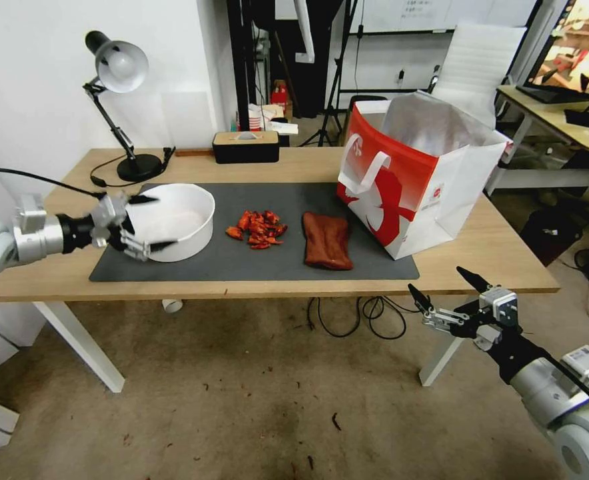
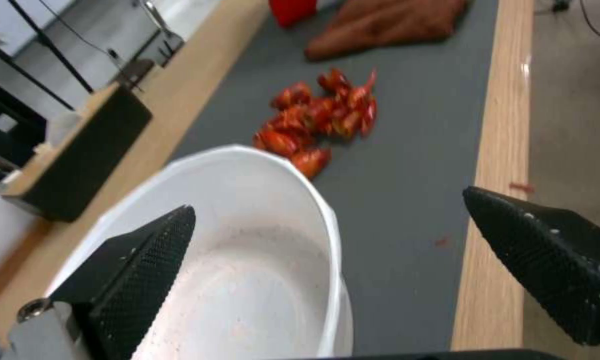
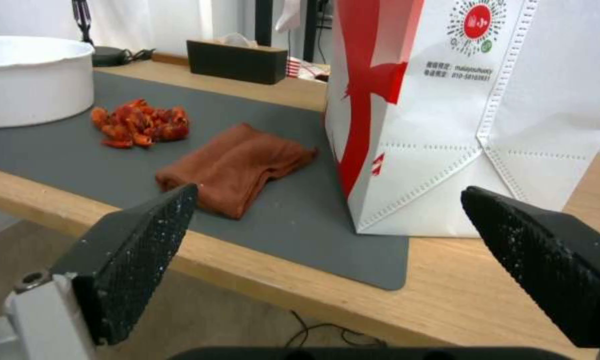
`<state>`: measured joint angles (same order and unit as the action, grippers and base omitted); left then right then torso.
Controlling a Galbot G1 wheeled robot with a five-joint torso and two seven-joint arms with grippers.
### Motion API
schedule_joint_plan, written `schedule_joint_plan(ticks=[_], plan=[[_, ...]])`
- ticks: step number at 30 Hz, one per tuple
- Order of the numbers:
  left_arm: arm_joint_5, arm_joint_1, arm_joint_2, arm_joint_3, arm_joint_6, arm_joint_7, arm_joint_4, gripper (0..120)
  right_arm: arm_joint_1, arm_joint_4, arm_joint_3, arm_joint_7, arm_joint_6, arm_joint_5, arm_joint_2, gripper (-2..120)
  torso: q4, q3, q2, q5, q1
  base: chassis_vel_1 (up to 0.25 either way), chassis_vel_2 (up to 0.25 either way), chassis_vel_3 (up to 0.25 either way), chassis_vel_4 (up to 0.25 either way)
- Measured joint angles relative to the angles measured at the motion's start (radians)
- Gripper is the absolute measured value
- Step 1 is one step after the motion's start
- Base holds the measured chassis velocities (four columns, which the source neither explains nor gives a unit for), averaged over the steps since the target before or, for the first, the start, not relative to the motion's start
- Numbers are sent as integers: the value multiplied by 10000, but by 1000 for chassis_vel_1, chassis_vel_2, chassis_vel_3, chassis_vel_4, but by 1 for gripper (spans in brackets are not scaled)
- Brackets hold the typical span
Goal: Sweep shrimp from table into container with towel, then put container into takeout bag.
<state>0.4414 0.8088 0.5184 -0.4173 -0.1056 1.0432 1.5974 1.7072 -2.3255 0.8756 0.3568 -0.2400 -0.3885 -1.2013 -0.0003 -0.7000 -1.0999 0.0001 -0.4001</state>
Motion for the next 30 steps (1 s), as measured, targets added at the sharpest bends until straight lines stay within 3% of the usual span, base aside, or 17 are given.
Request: schedule_joint_plan(ticks=[5, 15, 21, 30], plan=[[-341, -191, -55, 325, 5, 46, -172, 100, 94, -26, -12, 1, 83, 62, -46, 100, 4, 0, 0, 0, 0, 0, 0, 0, 0], [-951, -895, -76, 1453, 24, -318, -776, 100, 177, -151, -10, 2, 93, 73, 11, 100, 5, 0, 0, -3, 2, 0, 0, 0, 0], [-1099, -1930, -171, 2433, 21, -368, -872, 100, 226, -150, -12, 2, 114, 72, 15, 100, 1, 0, 0, -1, 1, 0, 0, 0, 0], [-1533, -2664, -173, 3090, 9, -321, -1061, 100, 218, -141, -19, 2, 122, 71, 14, 100, 4, 0, 0, 0, 2, 0, 0, 0, 0]])
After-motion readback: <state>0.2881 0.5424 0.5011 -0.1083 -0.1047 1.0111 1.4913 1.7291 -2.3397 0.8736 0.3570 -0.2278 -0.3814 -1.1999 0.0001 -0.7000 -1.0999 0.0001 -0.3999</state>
